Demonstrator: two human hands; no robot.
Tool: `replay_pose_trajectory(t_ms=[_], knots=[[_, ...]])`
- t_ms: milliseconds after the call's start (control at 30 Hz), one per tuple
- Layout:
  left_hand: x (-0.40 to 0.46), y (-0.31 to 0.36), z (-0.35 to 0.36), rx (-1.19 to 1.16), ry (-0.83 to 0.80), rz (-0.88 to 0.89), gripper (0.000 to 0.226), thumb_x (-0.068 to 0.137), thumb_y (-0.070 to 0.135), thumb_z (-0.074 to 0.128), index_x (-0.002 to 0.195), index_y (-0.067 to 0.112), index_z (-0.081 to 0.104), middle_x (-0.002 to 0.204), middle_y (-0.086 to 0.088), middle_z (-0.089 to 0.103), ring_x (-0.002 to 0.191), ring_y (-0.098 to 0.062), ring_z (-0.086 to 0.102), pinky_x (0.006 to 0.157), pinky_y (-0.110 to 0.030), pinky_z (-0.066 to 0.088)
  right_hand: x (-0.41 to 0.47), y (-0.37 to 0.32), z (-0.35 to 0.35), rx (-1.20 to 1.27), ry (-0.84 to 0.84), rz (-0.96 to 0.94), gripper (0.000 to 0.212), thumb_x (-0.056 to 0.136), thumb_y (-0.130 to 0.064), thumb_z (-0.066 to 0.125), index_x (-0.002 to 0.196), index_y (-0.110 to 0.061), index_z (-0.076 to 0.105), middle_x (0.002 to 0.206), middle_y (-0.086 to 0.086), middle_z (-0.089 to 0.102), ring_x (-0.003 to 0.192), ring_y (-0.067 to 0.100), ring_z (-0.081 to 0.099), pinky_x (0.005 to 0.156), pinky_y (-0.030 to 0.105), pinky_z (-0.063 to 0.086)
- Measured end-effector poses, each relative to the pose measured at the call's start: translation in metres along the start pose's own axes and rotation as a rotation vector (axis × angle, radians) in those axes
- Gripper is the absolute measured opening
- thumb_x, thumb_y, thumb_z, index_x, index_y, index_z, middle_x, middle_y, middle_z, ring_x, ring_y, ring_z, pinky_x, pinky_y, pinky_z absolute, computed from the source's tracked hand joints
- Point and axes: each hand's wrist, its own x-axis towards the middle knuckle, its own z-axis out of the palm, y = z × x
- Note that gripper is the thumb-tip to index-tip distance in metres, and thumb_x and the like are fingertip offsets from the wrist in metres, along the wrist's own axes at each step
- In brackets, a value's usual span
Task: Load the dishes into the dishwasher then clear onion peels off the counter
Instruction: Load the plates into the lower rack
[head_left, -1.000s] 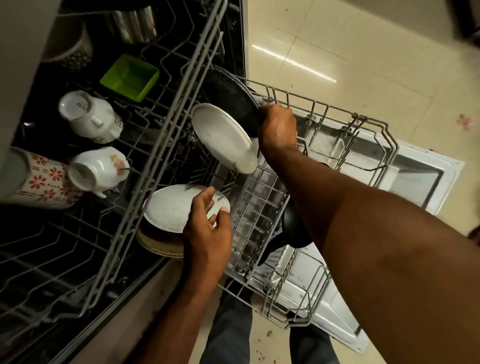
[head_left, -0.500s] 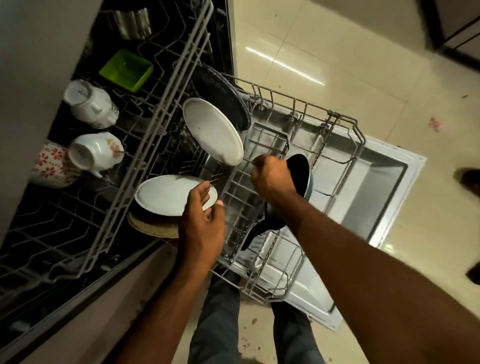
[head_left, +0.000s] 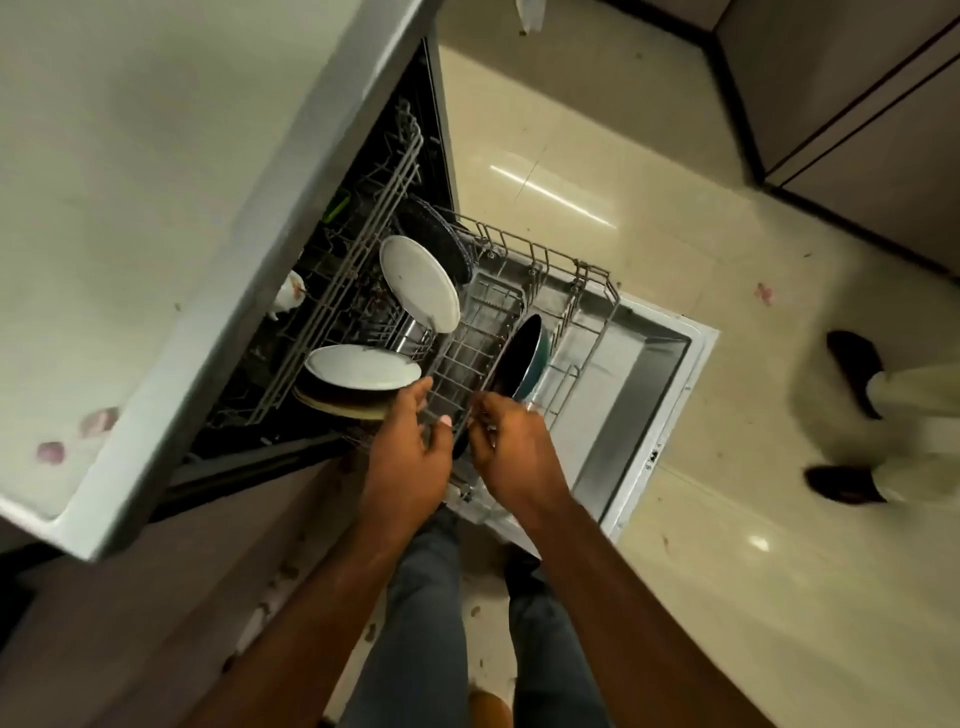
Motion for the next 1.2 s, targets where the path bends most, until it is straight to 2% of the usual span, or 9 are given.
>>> replay_pose_trajectory(t_ms=[167,267,533,600,700,767,933,1100,1200], knots=[[-0.059,0.026,-0.016,-0.064,0.018,-0.027,0.05,0.103,0.019,0.059,0.15,0.027,0.046,0.146,0.001,0.057,0.135,-0.014,0.054,0.116,-0.045,0.045,-0.037,-0.048,-0.043,0.001,0.009,-0.155,0.037,0.099,-0.012,0.062,0.135,-0.019,0.067,0.127,0.002,0.071,0.108,0.015,0.067,0.096,0.031,0.055],[-0.094,0.044,-0.029,-0.078,0.065,-0.007,0.046,0.103,0.019,0.059,0.147,0.028,0.048,0.141,0.006,0.059,0.128,-0.01,0.057,0.112,-0.038,0.047,-0.057,-0.072,-0.06,0.007,-0.005,-0.233,0.036,0.099,-0.014,0.062,0.133,-0.022,0.068,0.131,-0.001,0.07,0.116,0.014,0.066,0.103,0.036,0.053],[-0.169,0.054,-0.067,-0.034,0.213,0.021,0.036,0.103,0.023,0.062,0.137,0.031,0.054,0.115,0.02,0.062,0.1,0.006,0.06,0.077,-0.004,0.042,-0.105,-0.124,-0.072,0.005,-0.108,-0.435,0.029,0.1,-0.016,0.063,0.126,-0.025,0.073,0.127,-0.005,0.07,0.115,0.009,0.064,0.106,0.035,0.053],[-0.187,0.051,-0.08,-0.067,0.255,0.009,0.037,0.102,0.019,0.063,0.133,0.036,0.052,0.109,0.027,0.059,0.095,0.014,0.058,0.077,-0.003,0.045,-0.113,-0.14,-0.07,-0.019,-0.16,-0.5,0.027,0.101,-0.018,0.063,0.125,-0.026,0.073,0.128,-0.007,0.07,0.115,0.008,0.065,0.105,0.034,0.054],[-0.208,0.043,-0.098,-0.161,0.326,-0.018,0.038,0.101,0.017,0.064,0.131,0.036,0.052,0.108,0.02,0.066,0.096,0.001,0.067,0.077,-0.015,0.054,-0.122,-0.162,-0.064,-0.036,-0.232,-0.586,0.026,0.102,-0.022,0.062,0.126,-0.025,0.072,0.126,-0.007,0.071,0.111,0.007,0.067,0.1,0.033,0.056],[-0.221,0.033,-0.11,-0.188,0.387,-0.023,0.037,0.101,0.016,0.063,0.132,0.034,0.052,0.105,0.019,0.065,0.092,0.006,0.065,0.07,-0.01,0.051,-0.129,-0.175,-0.058,-0.055,-0.285,-0.618,0.026,0.103,-0.024,0.061,0.128,-0.025,0.071,0.126,-0.008,0.07,0.11,0.006,0.067,0.099,0.03,0.057],[-0.25,0.003,-0.15,-0.218,0.519,-0.022,0.033,0.1,0.013,0.066,0.124,0.034,0.056,0.102,0.025,0.061,0.08,0.019,0.061,0.071,-0.006,0.052,-0.152,-0.21,-0.026,-0.124,-0.34,-0.729,0.026,0.102,-0.023,0.062,0.126,-0.019,0.072,0.121,-0.001,0.073,0.109,0.012,0.068,0.1,0.031,0.055],[-0.29,-0.037,-0.201,-0.291,0.648,-0.009,0.035,0.101,0.018,0.066,0.129,0.034,0.052,0.111,0.021,0.058,0.095,0.016,0.055,0.075,0.001,0.045,-0.185,-0.26,0.035,-0.117,-0.407,-0.833,0.024,0.1,-0.02,0.064,0.121,-0.022,0.074,0.117,-0.005,0.073,0.107,0.009,0.067,0.1,0.025,0.052],[-0.318,-0.071,-0.231,-0.336,0.718,-0.007,0.034,0.101,0.017,0.065,0.132,0.028,0.057,0.117,0.016,0.064,0.101,0.013,0.06,0.087,-0.006,0.051,-0.212,-0.285,0.078,-0.106,-0.482,-0.901,0.023,0.099,-0.019,0.065,0.119,-0.023,0.075,0.116,-0.006,0.073,0.104,0.005,0.067,0.098,0.023,0.053]])
